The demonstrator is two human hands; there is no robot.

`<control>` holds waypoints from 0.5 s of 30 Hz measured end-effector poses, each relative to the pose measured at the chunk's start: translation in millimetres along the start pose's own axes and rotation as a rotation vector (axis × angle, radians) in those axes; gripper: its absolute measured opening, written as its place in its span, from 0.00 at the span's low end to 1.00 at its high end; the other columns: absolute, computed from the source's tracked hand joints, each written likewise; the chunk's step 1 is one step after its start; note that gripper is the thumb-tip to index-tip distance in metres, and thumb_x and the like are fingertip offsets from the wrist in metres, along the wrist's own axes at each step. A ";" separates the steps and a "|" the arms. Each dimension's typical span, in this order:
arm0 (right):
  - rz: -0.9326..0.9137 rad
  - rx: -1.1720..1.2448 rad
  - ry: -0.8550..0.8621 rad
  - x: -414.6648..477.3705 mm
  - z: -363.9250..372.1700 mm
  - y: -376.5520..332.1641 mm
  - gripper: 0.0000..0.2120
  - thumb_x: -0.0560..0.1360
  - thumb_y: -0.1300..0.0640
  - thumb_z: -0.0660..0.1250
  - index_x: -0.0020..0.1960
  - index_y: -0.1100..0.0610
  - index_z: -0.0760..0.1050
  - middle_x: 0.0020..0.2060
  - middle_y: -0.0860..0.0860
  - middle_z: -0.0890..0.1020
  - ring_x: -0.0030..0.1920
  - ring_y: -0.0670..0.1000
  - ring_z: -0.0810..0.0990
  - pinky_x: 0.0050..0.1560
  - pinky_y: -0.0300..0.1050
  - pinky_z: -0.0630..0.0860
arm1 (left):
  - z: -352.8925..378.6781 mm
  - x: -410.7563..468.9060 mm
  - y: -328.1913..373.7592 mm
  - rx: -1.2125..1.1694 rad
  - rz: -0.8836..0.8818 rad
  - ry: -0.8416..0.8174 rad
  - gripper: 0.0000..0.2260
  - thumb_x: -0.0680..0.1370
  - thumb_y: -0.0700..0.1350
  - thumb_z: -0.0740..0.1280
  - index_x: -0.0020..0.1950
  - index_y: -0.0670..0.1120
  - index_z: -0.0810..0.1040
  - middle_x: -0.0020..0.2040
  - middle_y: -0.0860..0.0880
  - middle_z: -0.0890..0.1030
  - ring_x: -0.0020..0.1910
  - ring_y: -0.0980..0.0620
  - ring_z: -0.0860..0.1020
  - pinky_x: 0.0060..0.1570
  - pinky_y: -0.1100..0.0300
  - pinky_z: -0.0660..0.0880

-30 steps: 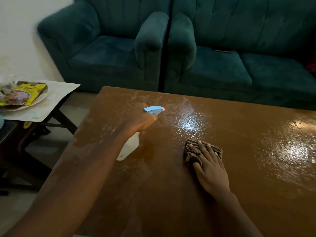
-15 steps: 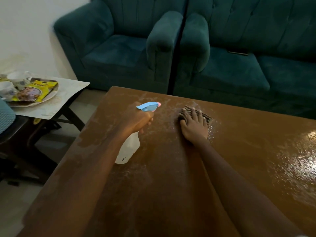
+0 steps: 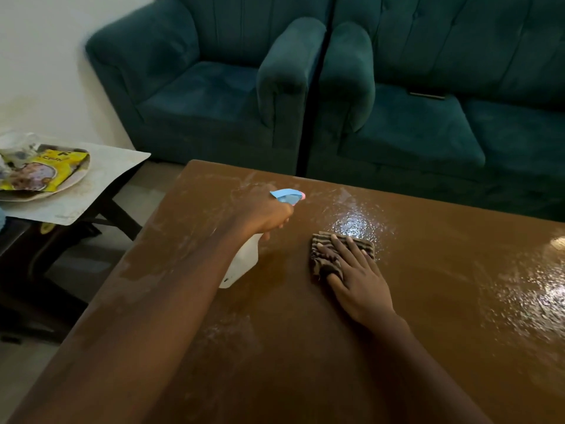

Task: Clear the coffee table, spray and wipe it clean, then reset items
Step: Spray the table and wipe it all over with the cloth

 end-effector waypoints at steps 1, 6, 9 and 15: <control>0.017 0.005 0.005 1.0 -1.1 5.0 0.30 0.74 0.34 0.36 0.76 0.32 0.45 0.78 0.36 0.43 0.77 0.42 0.35 0.74 0.42 0.34 | 0.8 5.7 5.3 0.018 0.017 0.002 0.12 0.78 0.52 0.65 0.55 0.45 0.77 0.43 0.48 0.81 0.38 0.50 0.81 0.35 0.59 0.78; 0.135 0.013 0.049 18.4 -11.2 37.2 0.26 0.80 0.38 0.43 0.78 0.37 0.48 0.79 0.40 0.45 0.78 0.44 0.38 0.76 0.46 0.39 | -1.4 24.2 11.6 0.002 0.018 0.037 0.13 0.77 0.53 0.68 0.55 0.47 0.74 0.41 0.48 0.81 0.37 0.50 0.81 0.36 0.58 0.79; 0.250 -0.013 0.083 45.1 -18.8 63.9 0.26 0.82 0.40 0.46 0.79 0.42 0.49 0.80 0.44 0.46 0.79 0.47 0.40 0.78 0.52 0.43 | -6.7 27.9 8.0 -0.032 0.016 0.052 0.12 0.78 0.53 0.67 0.55 0.47 0.73 0.41 0.47 0.81 0.37 0.50 0.81 0.34 0.59 0.78; 0.352 0.066 0.105 142.4 -34.7 73.0 0.27 0.82 0.41 0.46 0.80 0.44 0.49 0.80 0.48 0.46 0.79 0.52 0.40 0.77 0.55 0.41 | -17.2 24.5 4.2 -0.117 0.033 0.122 0.07 0.78 0.51 0.66 0.47 0.49 0.74 0.38 0.49 0.79 0.35 0.53 0.78 0.30 0.63 0.73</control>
Point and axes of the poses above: each hand's wrist, its own x-axis towards the middle knuckle, its own z-axis out of the palm, y = z × x, the point moved 8 cm from there along x, towards the middle knuckle
